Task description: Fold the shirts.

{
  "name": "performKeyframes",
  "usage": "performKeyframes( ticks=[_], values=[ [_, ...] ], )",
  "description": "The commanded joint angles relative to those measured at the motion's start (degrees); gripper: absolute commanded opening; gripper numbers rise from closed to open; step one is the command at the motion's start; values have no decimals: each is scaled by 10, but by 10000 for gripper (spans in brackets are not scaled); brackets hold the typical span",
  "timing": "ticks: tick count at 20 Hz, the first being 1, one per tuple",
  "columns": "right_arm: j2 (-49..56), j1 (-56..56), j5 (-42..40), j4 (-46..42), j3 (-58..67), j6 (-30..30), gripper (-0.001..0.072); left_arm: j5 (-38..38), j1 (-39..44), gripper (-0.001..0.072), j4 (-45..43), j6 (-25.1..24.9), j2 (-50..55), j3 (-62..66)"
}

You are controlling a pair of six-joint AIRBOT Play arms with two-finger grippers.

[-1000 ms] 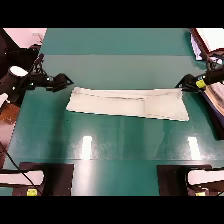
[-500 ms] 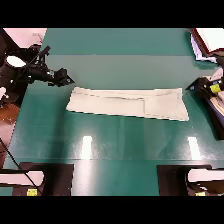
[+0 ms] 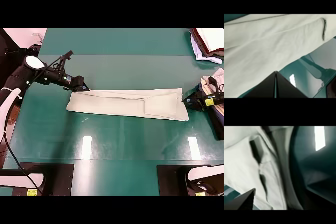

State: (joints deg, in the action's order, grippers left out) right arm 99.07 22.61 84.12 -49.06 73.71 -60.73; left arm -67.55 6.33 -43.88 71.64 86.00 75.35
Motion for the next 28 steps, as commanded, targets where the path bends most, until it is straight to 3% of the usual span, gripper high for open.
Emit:
performKeyframes(
  ticks=[1,4,7,8,9,13,20,28],
  values=[
    [35,-35,11,0,25,18,660,9,20,28,2,6,0,1],
    [52,-68,30,0,42,19,543,11,20,27,1,18,0,1],
    [51,-78,31,1,42,25,147,17,20,27,2,39,3,1],
    [50,-78,36,1,42,25,56,20,25,26,1,40,5,1],
    [46,-78,44,1,42,25,15,24,33,26,1,40,7,1],
    [-11,-81,54,8,48,5,13,47,92,26,-14,41,56,50],
    [-93,-161,110,53,180,-120,11,56,198,26,-24,66,245,253],
    [-74,-330,116,74,378,-179,11,75,244,26,-28,79,327,302]
  ],
)
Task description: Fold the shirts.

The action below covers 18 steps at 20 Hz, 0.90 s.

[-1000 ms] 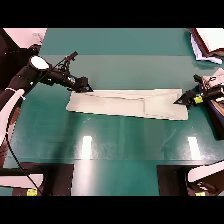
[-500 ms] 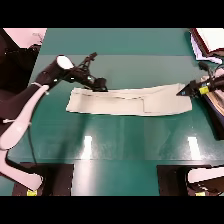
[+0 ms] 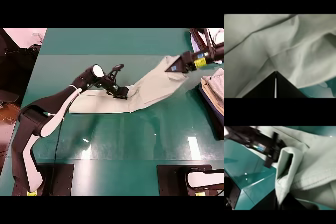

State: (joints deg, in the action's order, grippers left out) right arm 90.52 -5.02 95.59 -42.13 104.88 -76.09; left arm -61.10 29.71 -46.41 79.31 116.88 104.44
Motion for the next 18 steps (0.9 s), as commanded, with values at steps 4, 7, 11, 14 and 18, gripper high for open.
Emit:
performKeyframes(
  ticks=[4,7,11,14,18],
  values=[
    [52,-109,5,3,137,-35,11,-3,9,27,-8,2,18,11],
    [52,-126,1,4,114,-34,11,-22,-1,26,-9,2,5,11],
    [52,-149,-22,4,101,-22,11,-32,-24,25,-80,17,-38,13],
    [56,-185,-52,5,101,-7,11,-64,-62,26,-134,17,-86,14],
    [93,-267,-142,7,101,25,14,-122,-165,27,-193,11,-175,14]
  ],
)
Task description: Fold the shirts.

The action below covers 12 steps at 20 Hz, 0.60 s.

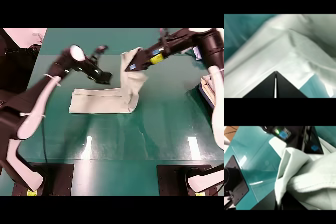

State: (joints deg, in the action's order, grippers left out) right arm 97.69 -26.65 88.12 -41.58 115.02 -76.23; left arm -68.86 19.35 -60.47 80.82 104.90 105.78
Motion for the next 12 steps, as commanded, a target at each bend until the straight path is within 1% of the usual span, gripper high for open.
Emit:
performKeyframes(
  ticks=[1,3,4,5,6,7,8,9,10,12],
  values=[
    [38,-77,-106,2,0,42,16,-63,-93,27,-61,-8,-81,1],
    [83,-134,-205,2,10,60,19,-83,-153,27,-67,-16,-129,1],
    [114,-162,-250,7,28,82,106,-86,-180,28,-66,-15,-152,1],
    [141,-185,-283,34,44,104,296,-87,-203,28,-66,-15,-173,1],
    [165,-205,-304,72,58,128,463,-87,-223,27,-66,-15,-193,0],
    [176,-216,-321,93,62,145,539,-88,-240,28,-66,-15,-211,0],
    [171,-219,-333,94,49,148,541,-87,-251,28,-66,-12,-224,0],
    [156,-213,-330,89,28,148,520,-87,-257,27,-66,-12,-235,0],
    [131,-200,-310,77,2,148,482,-88,-260,28,-66,-13,-240,0],
    [76,-158,-234,28,-46,135,481,-95,-261,27,-49,-13,-244,0]
  ],
)
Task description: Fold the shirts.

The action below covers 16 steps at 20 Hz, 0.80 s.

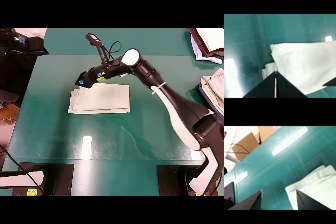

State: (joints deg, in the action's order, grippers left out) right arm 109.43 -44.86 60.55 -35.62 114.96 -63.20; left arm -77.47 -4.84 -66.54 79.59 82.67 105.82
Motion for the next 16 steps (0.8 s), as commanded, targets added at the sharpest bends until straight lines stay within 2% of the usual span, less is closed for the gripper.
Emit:
performKeyframes(
  ticks=[1,4,6,7,8,10,11,12,16],
  values=[
    [-71,48,76,-66,-78,-11,482,-14,-17,28,21,0,-21,0],
    [-152,125,108,-160,-198,-60,481,-17,-6,28,27,-1,-21,0],
    [-194,182,95,-164,-292,-79,485,-16,9,28,27,-1,-21,-2],
    [-208,208,80,-164,-338,-86,567,-13,18,28,27,-1,-21,-5],
    [-215,230,68,-163,-377,-87,720,-8,26,28,27,-1,-21,-11],
    [-209,264,64,-132,-437,-87,720,8,42,28,27,-5,-21,-29],
    [-196,275,63,-98,-457,-85,703,14,47,28,27,-5,-21,-40],
    [-181,278,60,-61,-470,-72,653,19,50,28,27,-5,-21,-52],
    [-113,252,9,57,-463,-31,650,17,50,28,31,-5,-21,-84]
  ],
)
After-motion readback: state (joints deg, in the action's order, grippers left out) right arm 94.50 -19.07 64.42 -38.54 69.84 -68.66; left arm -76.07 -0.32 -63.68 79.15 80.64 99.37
